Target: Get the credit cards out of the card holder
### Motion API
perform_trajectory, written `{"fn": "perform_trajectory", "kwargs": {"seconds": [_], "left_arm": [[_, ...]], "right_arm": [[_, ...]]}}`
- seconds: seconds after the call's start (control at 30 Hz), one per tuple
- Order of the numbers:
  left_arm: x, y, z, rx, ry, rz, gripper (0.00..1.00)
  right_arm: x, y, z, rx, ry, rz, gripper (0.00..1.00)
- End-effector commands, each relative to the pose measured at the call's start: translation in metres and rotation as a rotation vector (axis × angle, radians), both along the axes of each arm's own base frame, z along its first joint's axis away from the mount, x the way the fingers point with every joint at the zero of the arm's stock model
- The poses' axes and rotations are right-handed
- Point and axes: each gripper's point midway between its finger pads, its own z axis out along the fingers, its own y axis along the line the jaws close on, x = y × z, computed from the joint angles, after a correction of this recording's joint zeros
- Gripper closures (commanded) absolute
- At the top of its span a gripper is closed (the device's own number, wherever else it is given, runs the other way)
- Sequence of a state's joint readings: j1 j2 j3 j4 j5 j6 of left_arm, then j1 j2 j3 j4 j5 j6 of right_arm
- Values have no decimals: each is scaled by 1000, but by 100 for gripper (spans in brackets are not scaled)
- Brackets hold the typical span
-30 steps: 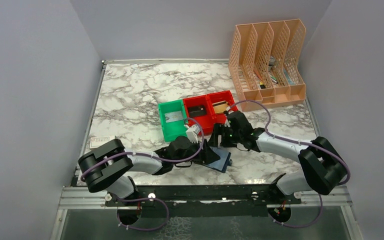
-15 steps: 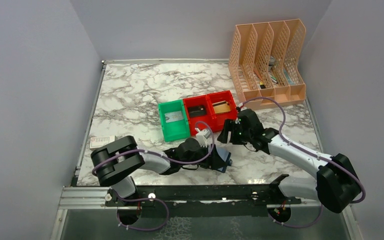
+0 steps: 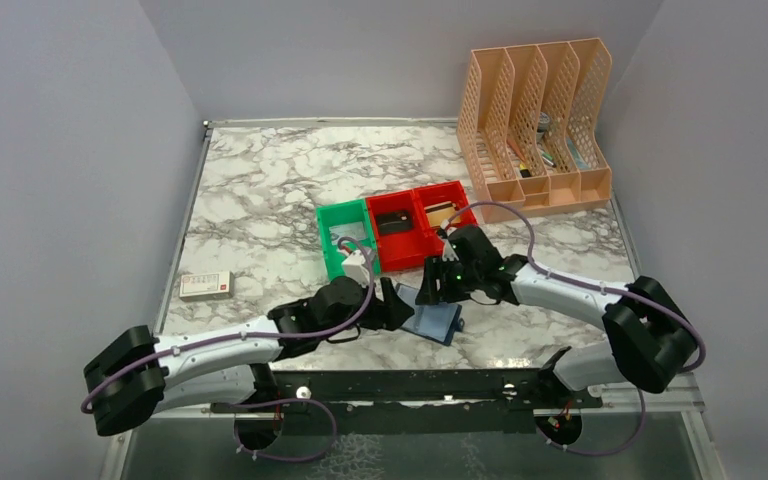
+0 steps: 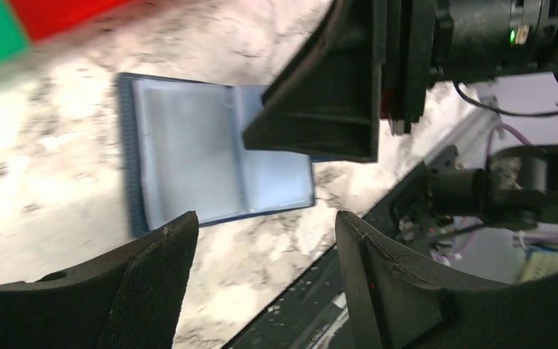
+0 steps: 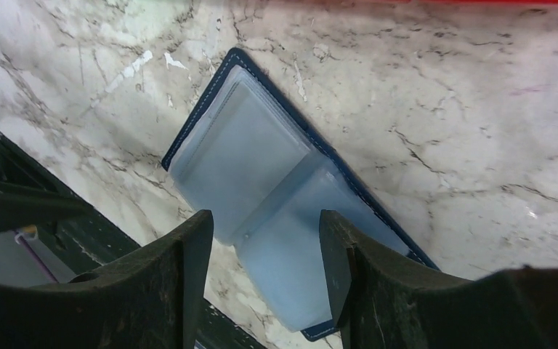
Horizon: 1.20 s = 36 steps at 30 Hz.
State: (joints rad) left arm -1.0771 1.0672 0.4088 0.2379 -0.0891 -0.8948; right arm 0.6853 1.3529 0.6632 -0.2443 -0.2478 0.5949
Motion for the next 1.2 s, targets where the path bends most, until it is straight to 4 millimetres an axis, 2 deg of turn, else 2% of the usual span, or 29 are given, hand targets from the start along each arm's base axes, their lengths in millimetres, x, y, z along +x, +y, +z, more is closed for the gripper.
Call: {"fn": "perform_trajectory", "kwargs": {"seconds": [0.0,0.13,0.4,0.53,0.67,0.77,0.97,1.17], "left_arm": [[9,55,-24,182,-9,144,28],[12,80,-22,197,-14,226,26],[11,107,-23,202,-1,293,25],[11,110,-22,181,-1,312,25],[15,117,-23,192,6,362,24],[17,125,-23,207,23,417,25],[19,127,-13,162,8,442,25],[17,130,-15,162,13,447,25]], "right_arm": [[2,25,3,26,-27,77,43],[1,36,-13,-31,-5,118,43],[-1,52,-34,-182,-50,214,40],[-1,62,-28,-269,-135,274,38],[4,59,-15,-406,-249,201,35],[-1,66,-3,-412,-311,187,31],[-2,67,-10,-414,-288,154,25],[-1,79,-10,-389,-285,179,24]]}}
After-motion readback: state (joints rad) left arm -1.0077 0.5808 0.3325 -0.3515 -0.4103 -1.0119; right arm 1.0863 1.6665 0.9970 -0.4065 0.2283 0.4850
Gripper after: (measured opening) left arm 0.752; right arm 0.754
